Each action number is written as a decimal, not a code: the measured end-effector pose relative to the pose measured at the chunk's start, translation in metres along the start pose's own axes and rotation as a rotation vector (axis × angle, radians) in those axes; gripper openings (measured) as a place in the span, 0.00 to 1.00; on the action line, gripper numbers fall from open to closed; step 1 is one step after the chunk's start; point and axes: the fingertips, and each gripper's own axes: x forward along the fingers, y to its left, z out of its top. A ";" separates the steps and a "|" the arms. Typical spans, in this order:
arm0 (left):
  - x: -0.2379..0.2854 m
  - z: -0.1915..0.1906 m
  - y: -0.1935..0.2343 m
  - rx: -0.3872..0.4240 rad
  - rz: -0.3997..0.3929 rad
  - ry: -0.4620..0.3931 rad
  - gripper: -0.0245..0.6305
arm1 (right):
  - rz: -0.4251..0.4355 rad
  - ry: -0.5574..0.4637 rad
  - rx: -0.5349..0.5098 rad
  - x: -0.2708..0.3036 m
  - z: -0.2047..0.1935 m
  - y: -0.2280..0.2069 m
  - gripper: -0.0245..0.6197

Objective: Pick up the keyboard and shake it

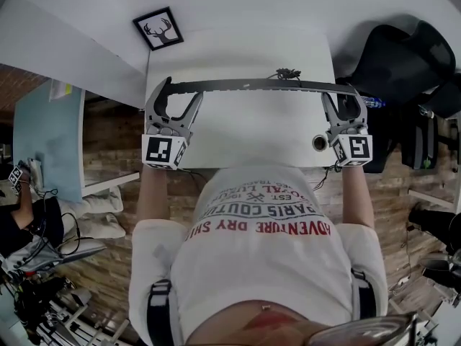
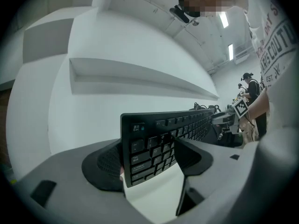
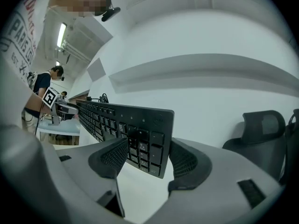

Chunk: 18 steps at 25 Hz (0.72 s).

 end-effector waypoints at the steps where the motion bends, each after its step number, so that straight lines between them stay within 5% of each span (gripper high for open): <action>1: 0.001 0.001 -0.001 0.001 0.007 0.010 0.56 | 0.008 0.021 0.023 0.001 -0.004 -0.001 0.47; 11: 0.009 0.001 -0.015 0.058 0.027 0.074 0.56 | 0.042 0.113 0.149 0.006 -0.045 -0.009 0.47; 18: 0.000 0.034 -0.035 0.079 0.042 -0.127 0.56 | 0.014 0.078 0.123 0.006 -0.042 -0.021 0.47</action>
